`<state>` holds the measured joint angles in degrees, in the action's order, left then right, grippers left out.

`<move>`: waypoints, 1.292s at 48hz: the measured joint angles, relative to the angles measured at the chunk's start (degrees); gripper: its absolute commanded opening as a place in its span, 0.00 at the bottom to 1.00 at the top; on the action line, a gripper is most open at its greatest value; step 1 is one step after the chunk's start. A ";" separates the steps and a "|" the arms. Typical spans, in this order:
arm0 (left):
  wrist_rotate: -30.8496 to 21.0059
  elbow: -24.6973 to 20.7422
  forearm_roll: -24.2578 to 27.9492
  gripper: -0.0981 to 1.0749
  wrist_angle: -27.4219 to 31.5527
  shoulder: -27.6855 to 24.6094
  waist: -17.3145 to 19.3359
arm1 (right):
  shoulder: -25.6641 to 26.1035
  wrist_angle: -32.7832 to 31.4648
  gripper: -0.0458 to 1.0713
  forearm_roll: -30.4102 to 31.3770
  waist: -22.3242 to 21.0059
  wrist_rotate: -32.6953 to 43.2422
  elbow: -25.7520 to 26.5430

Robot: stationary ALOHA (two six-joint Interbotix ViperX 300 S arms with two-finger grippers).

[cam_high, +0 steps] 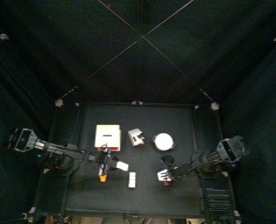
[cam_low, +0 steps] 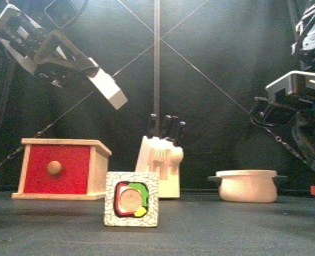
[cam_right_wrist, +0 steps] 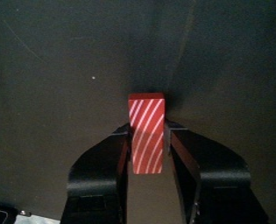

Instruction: Put salmon on bottom right side of table

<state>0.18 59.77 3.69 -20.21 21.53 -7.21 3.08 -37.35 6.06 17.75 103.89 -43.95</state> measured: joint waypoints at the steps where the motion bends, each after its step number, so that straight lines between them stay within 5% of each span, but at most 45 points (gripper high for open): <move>1: 0.00 0.00 0.00 0.58 0.00 -0.09 0.00 | -0.18 0.00 0.50 0.00 0.00 0.00 0.00; 24: 0.00 0.00 0.00 0.58 0.09 -0.09 0.00 | -1.58 -0.09 0.73 0.79 -0.44 -0.44 0.44; 62: 0.09 0.00 0.09 0.58 0.00 -0.09 0.09 | -1.67 -0.35 0.74 -0.88 -0.44 -0.79 0.53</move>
<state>0.26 59.77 3.78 -20.21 21.45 -7.12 1.41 -37.71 5.19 17.31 103.10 -43.42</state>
